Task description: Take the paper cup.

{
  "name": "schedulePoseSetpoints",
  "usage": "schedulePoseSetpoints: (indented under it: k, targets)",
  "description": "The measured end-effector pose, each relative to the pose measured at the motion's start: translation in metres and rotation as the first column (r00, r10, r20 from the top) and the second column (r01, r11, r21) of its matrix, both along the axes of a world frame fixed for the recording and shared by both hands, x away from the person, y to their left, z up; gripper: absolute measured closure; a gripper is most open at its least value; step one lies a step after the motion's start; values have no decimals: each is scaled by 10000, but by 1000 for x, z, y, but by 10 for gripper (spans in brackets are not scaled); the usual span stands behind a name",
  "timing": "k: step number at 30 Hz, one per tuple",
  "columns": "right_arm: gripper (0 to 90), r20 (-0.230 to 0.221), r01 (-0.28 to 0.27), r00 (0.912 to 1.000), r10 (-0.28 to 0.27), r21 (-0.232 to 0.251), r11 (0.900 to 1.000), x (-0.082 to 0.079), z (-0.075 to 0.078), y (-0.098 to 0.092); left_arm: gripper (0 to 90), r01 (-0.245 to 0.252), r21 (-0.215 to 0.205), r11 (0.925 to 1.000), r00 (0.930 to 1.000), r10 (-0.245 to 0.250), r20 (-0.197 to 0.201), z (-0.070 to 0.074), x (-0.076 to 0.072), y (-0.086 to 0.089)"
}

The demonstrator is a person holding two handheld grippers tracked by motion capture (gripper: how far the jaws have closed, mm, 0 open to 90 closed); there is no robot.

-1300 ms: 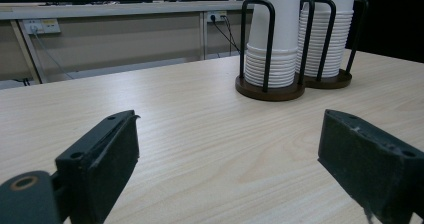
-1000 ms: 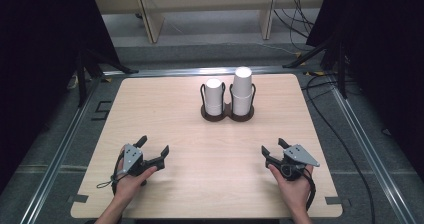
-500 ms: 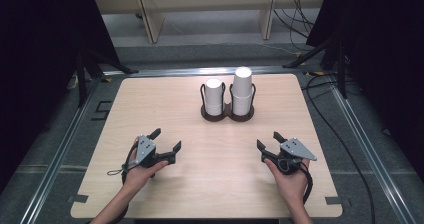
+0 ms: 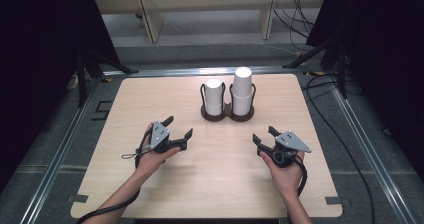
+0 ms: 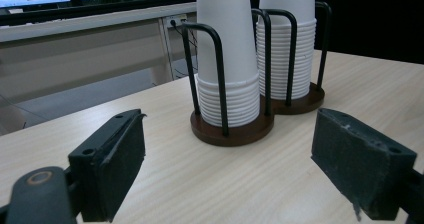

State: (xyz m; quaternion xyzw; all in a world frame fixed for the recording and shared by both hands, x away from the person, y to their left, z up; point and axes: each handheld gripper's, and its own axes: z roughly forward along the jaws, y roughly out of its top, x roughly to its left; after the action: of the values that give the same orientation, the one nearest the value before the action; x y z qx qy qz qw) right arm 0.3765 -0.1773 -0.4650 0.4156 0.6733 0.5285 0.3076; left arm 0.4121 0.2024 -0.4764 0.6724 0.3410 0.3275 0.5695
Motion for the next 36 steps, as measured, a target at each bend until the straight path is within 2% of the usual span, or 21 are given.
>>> schedulePoseSetpoints:
  k: [1, 2, 3, 4, 7, 8, 10, 11, 14, 15, 16, 17, 21, 22, 23, 26, 31, 32, 33, 34, 36]
  targets:
    - [329, 0, 0, 10000, 0, 0, 10000, 0, 0, 0, 132, -17, 117, 9999, 10000, 18, -50, 1, 2, 0]
    - [329, -178, -62, 9998, 61, -60, 10000, 0, 1, 0, 129, -54, 59, 10000, 10000, 54, -29, 2, 5, -2]
    - [329, -13, -77, 10000, 77, 55, 10000, 3, 2, 2, 118, -101, 114, 9999, 9999, 101, -39, 3, 8, -4]
    - [328, -114, -64, 9999, 65, 156, 9999, 4, 3, 4, 105, -98, 191, 9998, 9999, 99, -61, 4, 9, -4]
    - [325, 28, -140, 9999, 140, 280, 9995, 8, 6, 7, 89, -32, 225, 9997, 10000, 33, -58, 7, 17, -9]
    - [323, -8, -186, 9998, 186, 372, 9991, 10, 8, 9, 84, -36, 304, 9995, 9999, 41, -165, 8, 18, -10]
    - [320, -63, -174, 9998, 176, 301, 9994, 12, 12, 11, 69, 19, 364, 9993, 9999, -13, -152, 10, 22, -13]
    - [318, 244, -171, 9996, 165, 251, 9995, 16, 14, 13, 64, 58, 361, 9993, 9999, -53, -141, 11, 26, -16]
    - [316, 129, -267, 9996, 264, 263, 9993, 18, 17, 15, 59, 86, 385, 9992, 9998, -79, -182, 12, 30, -20]
    - [315, -91, -306, 9995, 311, 452, 9985, 19, 18, 18, 59, 114, 412, 9991, 9997, -105, -217, 12, 33, -22]
    - [314, 138, -274, 9995, 270, 305, 9992, 22, 20, 19, 57, 120, 393, 9992, 9997, -112, -210, 12, 35, -24]
    - [312, -51, -309, 9995, 310, 197, 9993, 23, 22, 20, 51, 114, 360, 9993, 9997, -107, -201, 12, 36, -25]
    - [309, 141, -411, 9991, 408, 251, 9988, 27, 23, 24, 49, 182, 457, 9988, 9995, -170, -257, 11, 43, -31]
    - [309, 377, -456, 9983, 448, 205, 9987, 30, 23, 25, 49, 189, 478, 9987, 9994, -174, -303, 11, 45, -33]
    - [308, 165, -501, 9986, 497, 281, 9983, 32, 26, 28, 51, 271, 544, 9981, 9992, -255, -308, 11, 47, -35]
    - [307, 295, -479, 9984, 474, 163, 9987, 35, 28, 30, 60, 334, 609, 9976, 9990, -316, -308, 12, 51, -41]
    - [307, 150, -580, 9982, 576, 306, 9978, 42, 35, 39, 73, 531, 778, 9956, 9980, -502, -383, 12, 62, -53]
    - [307, 246, -678, 9974, 672, 242, 9974, 46, 37, 41, 77, 516, 784, 9956, 9979, -484, -422, 11, 64, -54]
    - [307, 416, -584, 9974, 585, -34, 9983, 48, 39, 42, 80, 542, 796, 9954, 9975, -504, -491, 11, 68, -56]
    - [307, 405, -797, 9960, 794, 65, 9968, 53, 41, 46, 93, 572, 794, 9952, 9972, -530, -536, 10, 70, -58]
    - [307, 502, -632, 9967, 630, 25, 9980, 54, 42, 48, 97, 547, 881, 9946, 9971, -498, -568, 8, 74, -61]
